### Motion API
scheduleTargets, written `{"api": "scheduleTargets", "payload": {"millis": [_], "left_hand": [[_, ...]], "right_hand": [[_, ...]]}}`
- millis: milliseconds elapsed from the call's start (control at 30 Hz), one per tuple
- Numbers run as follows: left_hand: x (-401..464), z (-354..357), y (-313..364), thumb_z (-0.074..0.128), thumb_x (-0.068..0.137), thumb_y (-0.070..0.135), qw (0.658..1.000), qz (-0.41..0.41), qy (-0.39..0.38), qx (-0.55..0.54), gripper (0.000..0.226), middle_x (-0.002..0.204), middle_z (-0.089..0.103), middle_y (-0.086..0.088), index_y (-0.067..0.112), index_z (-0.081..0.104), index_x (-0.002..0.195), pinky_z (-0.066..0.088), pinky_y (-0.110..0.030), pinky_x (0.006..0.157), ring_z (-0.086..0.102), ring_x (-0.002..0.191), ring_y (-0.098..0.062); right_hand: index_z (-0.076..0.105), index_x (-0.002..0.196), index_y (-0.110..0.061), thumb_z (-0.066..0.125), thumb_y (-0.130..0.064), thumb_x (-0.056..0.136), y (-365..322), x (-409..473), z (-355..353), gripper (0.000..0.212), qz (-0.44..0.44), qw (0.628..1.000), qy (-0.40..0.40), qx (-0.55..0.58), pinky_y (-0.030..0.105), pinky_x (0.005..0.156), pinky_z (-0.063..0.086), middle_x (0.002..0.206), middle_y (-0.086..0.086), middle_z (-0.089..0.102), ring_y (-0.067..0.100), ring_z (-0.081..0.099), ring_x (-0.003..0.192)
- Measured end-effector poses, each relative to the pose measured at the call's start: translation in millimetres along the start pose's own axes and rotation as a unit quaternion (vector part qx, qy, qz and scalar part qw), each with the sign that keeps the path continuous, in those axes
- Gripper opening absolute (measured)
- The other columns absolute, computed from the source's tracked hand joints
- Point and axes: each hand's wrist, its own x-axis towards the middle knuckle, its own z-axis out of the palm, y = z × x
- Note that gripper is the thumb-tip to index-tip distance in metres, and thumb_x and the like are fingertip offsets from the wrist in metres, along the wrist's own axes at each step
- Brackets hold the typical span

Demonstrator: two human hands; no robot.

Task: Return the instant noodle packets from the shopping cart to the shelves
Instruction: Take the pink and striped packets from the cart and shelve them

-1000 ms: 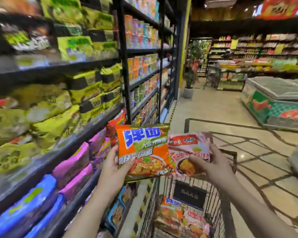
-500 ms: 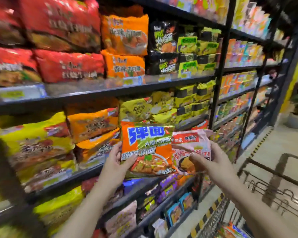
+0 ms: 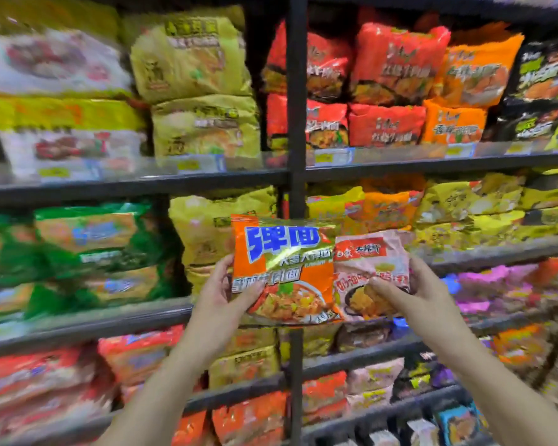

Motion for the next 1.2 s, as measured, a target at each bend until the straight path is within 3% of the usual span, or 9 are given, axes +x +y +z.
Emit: {"api": "scheduleTargets", "payload": {"millis": [167,267,367,533,733,933,1000,1100,1200], "left_hand": [[-58,-114,15,0.069,0.093,0.01,0.995,0.021,0.092,0.02,0.045,0.114,0.074,0.02,0.034,0.054,0.127,0.058,-0.022,0.083,0.07,0.109,-0.003],[-93,-174,23,0.072,0.088,0.018,0.988,0.021,0.151,0.033,0.045,0.119,0.074,0.014,0.04,0.055,0.123,0.058,-0.033,0.091,0.07,0.113,-0.01],[-126,-227,31,0.07,0.092,0.013,0.975,0.034,0.216,0.048,0.043,0.114,0.074,0.024,0.037,0.055,0.124,0.056,-0.024,0.089,0.066,0.114,0.002],[-177,-300,43,0.07,0.091,0.011,0.945,0.055,0.314,0.069,0.047,0.123,0.074,0.003,0.025,0.056,0.133,0.059,-0.028,0.088,0.068,0.117,-0.015],[-232,-363,63,0.069,0.094,0.009,0.902,0.047,0.422,0.083,0.044,0.123,0.074,-0.001,0.025,0.055,0.134,0.06,-0.046,0.092,0.071,0.114,-0.023],[-272,-406,79,0.07,0.094,0.016,0.85,0.047,0.513,0.111,0.051,0.124,0.073,0.001,0.027,0.052,0.139,0.063,-0.039,0.083,0.073,0.11,-0.021],[-281,-419,82,0.07,0.093,0.017,0.836,0.046,0.532,0.123,0.051,0.125,0.073,0.0,0.027,0.051,0.14,0.063,-0.041,0.085,0.073,0.111,-0.022],[-294,-439,87,0.072,0.092,0.019,0.819,0.045,0.556,0.135,0.056,0.127,0.071,-0.001,0.028,0.049,0.142,0.062,-0.043,0.087,0.071,0.114,-0.023],[-307,-458,92,0.074,0.09,0.021,0.798,0.046,0.584,0.144,0.058,0.126,0.071,0.001,0.03,0.048,0.142,0.062,-0.042,0.085,0.071,0.114,-0.021]], "right_hand": [[0.063,0.125,-0.037,0.082,-0.031,0.084,-30,-14,114,0.046,0.002,0.996,-0.077,0.035,0.048,0.094,0.058,0.112,-0.009,0.078,0.014,0.075,0.102],[0.062,0.123,-0.037,0.081,-0.026,0.083,-48,-20,179,0.046,-0.006,0.989,-0.132,0.069,0.047,0.092,0.059,0.111,-0.01,0.078,0.013,0.076,0.101],[0.061,0.124,-0.04,0.082,-0.037,0.079,-65,-27,242,0.05,-0.012,0.978,-0.191,0.086,0.045,0.089,0.06,0.111,-0.008,0.078,0.015,0.076,0.1],[0.062,0.122,-0.033,0.081,-0.023,0.083,-94,-36,343,0.044,-0.022,0.95,-0.286,0.125,0.048,0.087,0.061,0.107,-0.003,0.079,0.018,0.077,0.096],[0.06,0.126,-0.03,0.08,-0.012,0.086,-125,-49,459,0.047,-0.062,0.906,-0.385,0.163,0.02,0.071,0.061,0.108,-0.004,0.078,0.009,0.076,0.092],[0.065,0.118,-0.033,0.082,-0.018,0.085,-150,-64,561,0.041,-0.094,0.855,-0.476,0.184,0.051,0.091,0.06,0.108,-0.002,0.079,0.021,0.076,0.097],[0.064,0.12,-0.034,0.082,-0.022,0.086,-159,-71,589,0.041,-0.102,0.839,-0.498,0.195,0.045,0.087,0.061,0.108,-0.004,0.079,0.017,0.076,0.096],[0.063,0.123,-0.03,0.08,-0.022,0.088,-176,-81,622,0.04,-0.117,0.818,-0.524,0.206,0.013,0.07,0.056,0.11,-0.009,0.076,-0.001,0.073,0.091],[0.061,0.121,-0.026,0.078,-0.013,0.089,-193,-94,655,0.038,-0.127,0.799,-0.548,0.211,0.003,0.063,0.048,0.107,-0.013,0.072,-0.015,0.067,0.081]]}}
